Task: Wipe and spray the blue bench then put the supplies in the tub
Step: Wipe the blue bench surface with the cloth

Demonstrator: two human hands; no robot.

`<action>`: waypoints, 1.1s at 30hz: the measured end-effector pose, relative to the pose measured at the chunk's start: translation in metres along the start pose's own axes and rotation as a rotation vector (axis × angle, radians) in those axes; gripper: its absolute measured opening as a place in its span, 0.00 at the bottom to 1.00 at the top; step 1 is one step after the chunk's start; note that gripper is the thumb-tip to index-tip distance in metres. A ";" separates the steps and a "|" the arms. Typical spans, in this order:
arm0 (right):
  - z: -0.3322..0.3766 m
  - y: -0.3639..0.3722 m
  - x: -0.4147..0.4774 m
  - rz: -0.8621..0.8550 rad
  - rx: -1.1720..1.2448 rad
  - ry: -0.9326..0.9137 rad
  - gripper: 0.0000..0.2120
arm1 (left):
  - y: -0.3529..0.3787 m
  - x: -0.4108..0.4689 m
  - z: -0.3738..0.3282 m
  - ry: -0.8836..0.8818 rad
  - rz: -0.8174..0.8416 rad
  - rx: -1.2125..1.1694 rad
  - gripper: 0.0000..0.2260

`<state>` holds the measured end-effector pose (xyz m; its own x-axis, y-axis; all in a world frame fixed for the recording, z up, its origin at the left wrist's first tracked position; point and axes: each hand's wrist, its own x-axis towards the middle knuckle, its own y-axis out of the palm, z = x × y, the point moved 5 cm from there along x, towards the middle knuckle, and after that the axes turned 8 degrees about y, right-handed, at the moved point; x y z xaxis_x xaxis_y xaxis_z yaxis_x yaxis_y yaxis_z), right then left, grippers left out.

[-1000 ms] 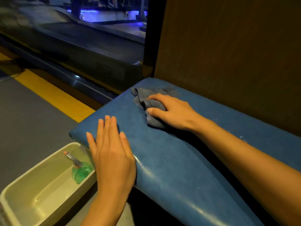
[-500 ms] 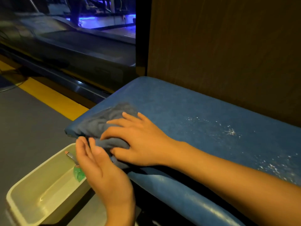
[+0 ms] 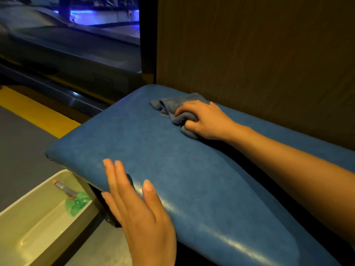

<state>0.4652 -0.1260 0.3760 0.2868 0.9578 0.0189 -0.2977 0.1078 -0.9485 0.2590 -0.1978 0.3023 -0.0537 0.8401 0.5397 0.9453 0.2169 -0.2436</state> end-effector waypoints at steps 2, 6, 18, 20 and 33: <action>-0.021 -0.007 0.008 -0.033 0.014 0.088 0.17 | 0.000 0.000 0.000 0.007 0.007 0.027 0.25; -0.062 -0.017 0.009 -0.049 -0.019 0.261 0.16 | -0.001 0.000 -0.002 0.001 0.010 0.047 0.25; -0.013 0.004 -0.064 -0.157 -0.027 0.242 0.16 | 0.003 -0.003 -0.001 -0.044 -0.062 -0.041 0.23; 0.006 0.013 -0.072 -0.135 -0.040 0.198 0.22 | 0.003 -0.002 -0.002 -0.041 -0.056 -0.037 0.23; 0.068 0.040 -0.123 0.028 -0.030 -0.101 0.19 | 0.004 0.002 -0.001 -0.015 -0.014 0.007 0.25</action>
<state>0.3560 -0.2214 0.3574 0.1847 0.9825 0.0228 -0.2762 0.0742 -0.9582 0.2627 -0.1965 0.3034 -0.0715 0.8447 0.5305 0.9421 0.2319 -0.2423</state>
